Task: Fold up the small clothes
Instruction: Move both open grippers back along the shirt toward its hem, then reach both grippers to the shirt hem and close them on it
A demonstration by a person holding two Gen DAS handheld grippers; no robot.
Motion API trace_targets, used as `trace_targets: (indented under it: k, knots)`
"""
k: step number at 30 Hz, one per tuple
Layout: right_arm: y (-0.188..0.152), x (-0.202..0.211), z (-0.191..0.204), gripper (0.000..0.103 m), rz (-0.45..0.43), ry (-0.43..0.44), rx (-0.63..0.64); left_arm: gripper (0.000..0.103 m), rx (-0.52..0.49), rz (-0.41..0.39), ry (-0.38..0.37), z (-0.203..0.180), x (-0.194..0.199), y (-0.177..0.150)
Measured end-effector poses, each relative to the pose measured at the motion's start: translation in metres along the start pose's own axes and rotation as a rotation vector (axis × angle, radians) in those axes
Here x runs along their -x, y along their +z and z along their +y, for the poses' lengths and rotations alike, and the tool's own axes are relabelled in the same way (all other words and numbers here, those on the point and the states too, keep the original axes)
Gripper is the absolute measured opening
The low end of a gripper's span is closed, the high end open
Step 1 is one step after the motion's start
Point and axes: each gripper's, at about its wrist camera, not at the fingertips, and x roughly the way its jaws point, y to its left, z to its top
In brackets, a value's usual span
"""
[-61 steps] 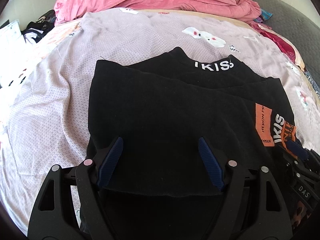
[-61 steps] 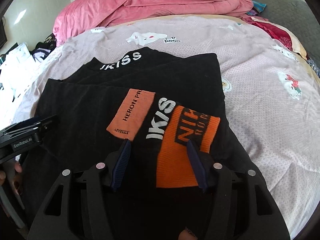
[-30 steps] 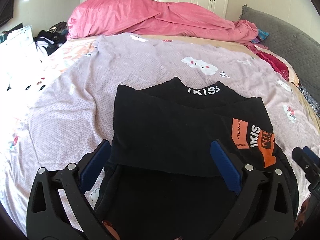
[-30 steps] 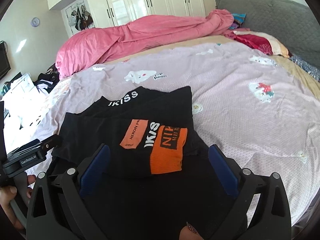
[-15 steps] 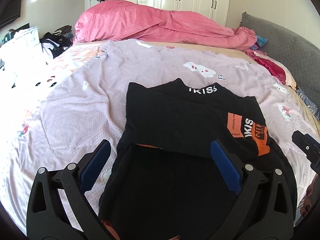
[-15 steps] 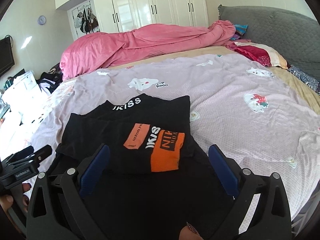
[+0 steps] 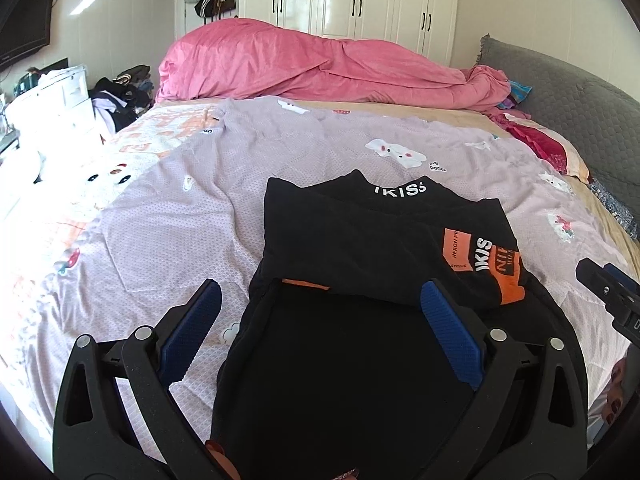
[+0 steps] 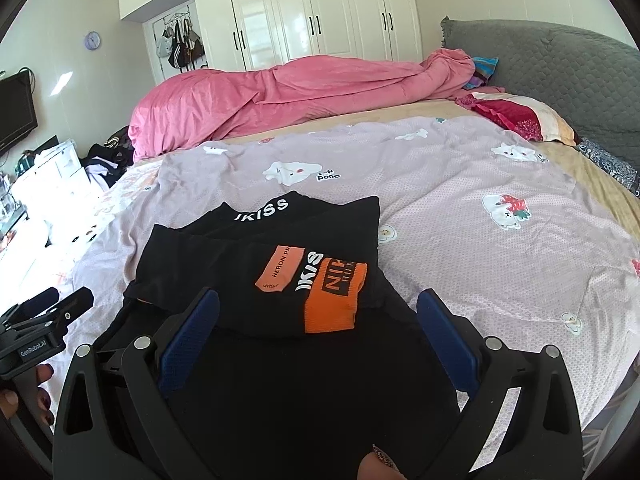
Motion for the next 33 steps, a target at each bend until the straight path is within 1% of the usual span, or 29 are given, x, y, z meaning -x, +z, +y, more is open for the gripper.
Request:
trace_targets:
  k: [13, 22, 30, 33]
  knots:
    - [-0.008, 0.02, 0.008, 0.099, 0.0, 0.012, 0.07, 0.094, -0.008, -0.008, 0.02, 0.008, 0.028, -0.011]
    - [-0.018, 0.034, 0.003, 0.099, 0.01, 0.034, 0.078, 0.094, -0.017, 0.035, 0.04, 0.018, 0.037, -0.026]
    - [-0.024, 0.044, -0.005, 0.099, 0.021, 0.04, 0.06, 0.094, -0.009, 0.065, 0.051, 0.024, 0.04, -0.037]
    - [-0.026, 0.047, -0.007, 0.099, 0.024, 0.044, 0.059, 0.094, -0.024, 0.077, 0.061, 0.025, 0.043, -0.042]
